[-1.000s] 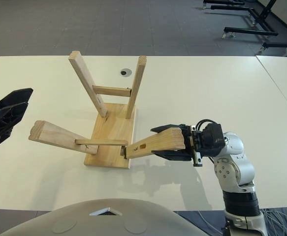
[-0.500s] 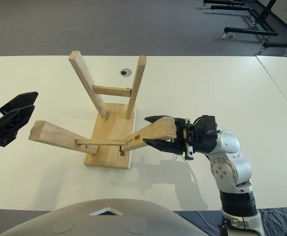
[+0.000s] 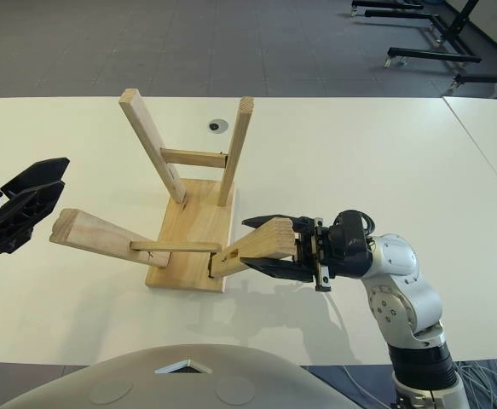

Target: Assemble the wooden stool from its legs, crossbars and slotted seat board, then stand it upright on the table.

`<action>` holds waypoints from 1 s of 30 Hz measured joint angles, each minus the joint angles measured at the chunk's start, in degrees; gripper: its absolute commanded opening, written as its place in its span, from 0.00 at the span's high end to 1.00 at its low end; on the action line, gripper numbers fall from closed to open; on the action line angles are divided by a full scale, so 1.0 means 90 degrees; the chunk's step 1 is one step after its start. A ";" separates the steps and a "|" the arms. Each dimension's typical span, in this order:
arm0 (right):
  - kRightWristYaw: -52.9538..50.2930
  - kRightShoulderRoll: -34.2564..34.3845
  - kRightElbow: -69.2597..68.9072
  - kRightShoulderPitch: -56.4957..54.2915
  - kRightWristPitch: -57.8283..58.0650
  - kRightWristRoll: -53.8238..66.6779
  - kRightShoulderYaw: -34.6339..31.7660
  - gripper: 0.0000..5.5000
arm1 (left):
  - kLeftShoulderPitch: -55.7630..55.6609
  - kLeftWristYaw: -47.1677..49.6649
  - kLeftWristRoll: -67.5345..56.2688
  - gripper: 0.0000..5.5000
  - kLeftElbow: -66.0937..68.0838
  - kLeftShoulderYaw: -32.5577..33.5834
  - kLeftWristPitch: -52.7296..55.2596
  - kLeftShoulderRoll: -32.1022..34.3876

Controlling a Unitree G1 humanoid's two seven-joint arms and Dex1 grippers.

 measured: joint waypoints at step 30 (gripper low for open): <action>-0.0826 -0.0212 0.0067 -0.0812 0.0500 -0.0442 0.0352 0.63 | 0.0013 0.0583 0.0249 0.37 -0.0184 -0.0833 -0.0723 -0.0926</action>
